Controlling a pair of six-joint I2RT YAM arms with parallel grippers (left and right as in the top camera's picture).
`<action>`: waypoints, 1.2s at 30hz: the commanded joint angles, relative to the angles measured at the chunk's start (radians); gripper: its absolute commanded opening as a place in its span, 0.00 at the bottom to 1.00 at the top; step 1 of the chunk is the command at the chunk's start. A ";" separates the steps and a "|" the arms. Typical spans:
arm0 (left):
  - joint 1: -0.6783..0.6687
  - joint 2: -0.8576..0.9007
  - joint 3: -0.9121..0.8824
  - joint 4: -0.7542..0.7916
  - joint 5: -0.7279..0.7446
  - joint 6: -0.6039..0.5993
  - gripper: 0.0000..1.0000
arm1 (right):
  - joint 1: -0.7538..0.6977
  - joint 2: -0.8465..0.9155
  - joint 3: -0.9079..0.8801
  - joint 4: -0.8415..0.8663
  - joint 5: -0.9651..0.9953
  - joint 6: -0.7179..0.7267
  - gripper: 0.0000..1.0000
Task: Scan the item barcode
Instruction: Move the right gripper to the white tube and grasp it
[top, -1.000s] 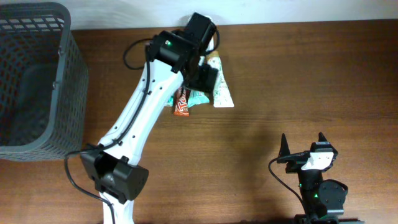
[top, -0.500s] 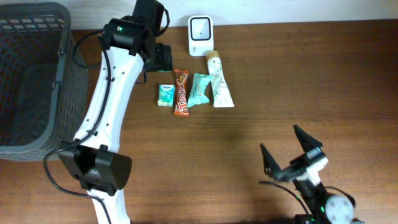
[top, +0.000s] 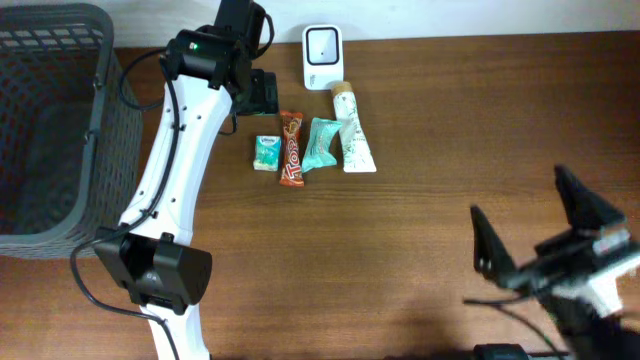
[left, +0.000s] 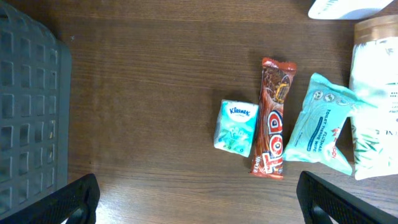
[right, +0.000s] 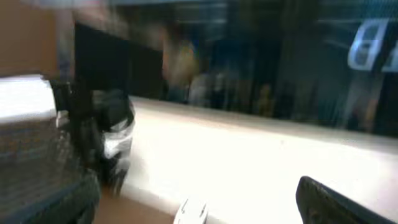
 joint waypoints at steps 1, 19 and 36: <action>0.000 0.005 -0.005 0.002 -0.002 -0.010 0.99 | -0.005 0.248 0.224 -0.223 -0.158 -0.021 0.99; -0.002 0.005 -0.005 0.002 -0.002 -0.010 0.99 | 0.090 0.806 0.323 -0.558 -0.150 0.239 0.98; -0.002 0.005 -0.005 0.002 -0.002 -0.010 0.99 | 0.154 1.123 0.525 -0.444 0.024 0.242 0.99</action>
